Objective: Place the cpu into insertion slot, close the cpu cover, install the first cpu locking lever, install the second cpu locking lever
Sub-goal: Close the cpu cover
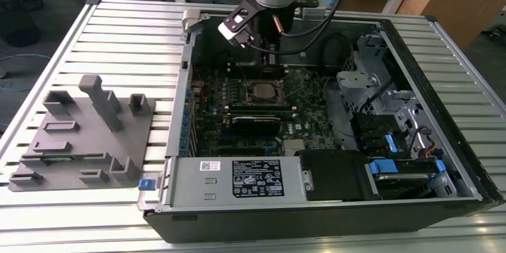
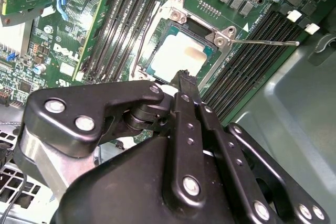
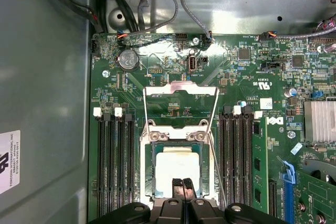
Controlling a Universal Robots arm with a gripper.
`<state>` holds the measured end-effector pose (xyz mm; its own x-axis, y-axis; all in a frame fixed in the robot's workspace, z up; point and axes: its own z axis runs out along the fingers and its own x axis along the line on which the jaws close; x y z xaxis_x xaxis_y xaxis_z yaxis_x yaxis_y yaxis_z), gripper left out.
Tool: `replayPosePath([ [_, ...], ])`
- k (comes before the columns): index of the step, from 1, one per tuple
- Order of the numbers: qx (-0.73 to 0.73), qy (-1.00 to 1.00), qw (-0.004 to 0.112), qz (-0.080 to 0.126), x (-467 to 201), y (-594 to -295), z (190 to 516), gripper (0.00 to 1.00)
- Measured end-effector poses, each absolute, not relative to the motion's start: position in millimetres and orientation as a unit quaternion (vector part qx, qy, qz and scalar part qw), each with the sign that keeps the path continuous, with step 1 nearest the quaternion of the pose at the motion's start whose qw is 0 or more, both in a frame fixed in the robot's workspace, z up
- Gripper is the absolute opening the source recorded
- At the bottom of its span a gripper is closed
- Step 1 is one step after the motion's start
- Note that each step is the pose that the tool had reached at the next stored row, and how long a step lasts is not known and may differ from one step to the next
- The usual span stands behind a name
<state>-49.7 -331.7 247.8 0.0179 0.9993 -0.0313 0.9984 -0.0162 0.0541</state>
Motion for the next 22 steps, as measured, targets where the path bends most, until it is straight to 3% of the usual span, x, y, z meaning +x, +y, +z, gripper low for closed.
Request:
replayPosePath([
  [22,0.713,0.701,0.03,0.008,-49.8,-331.7,251.7,0.11],
])
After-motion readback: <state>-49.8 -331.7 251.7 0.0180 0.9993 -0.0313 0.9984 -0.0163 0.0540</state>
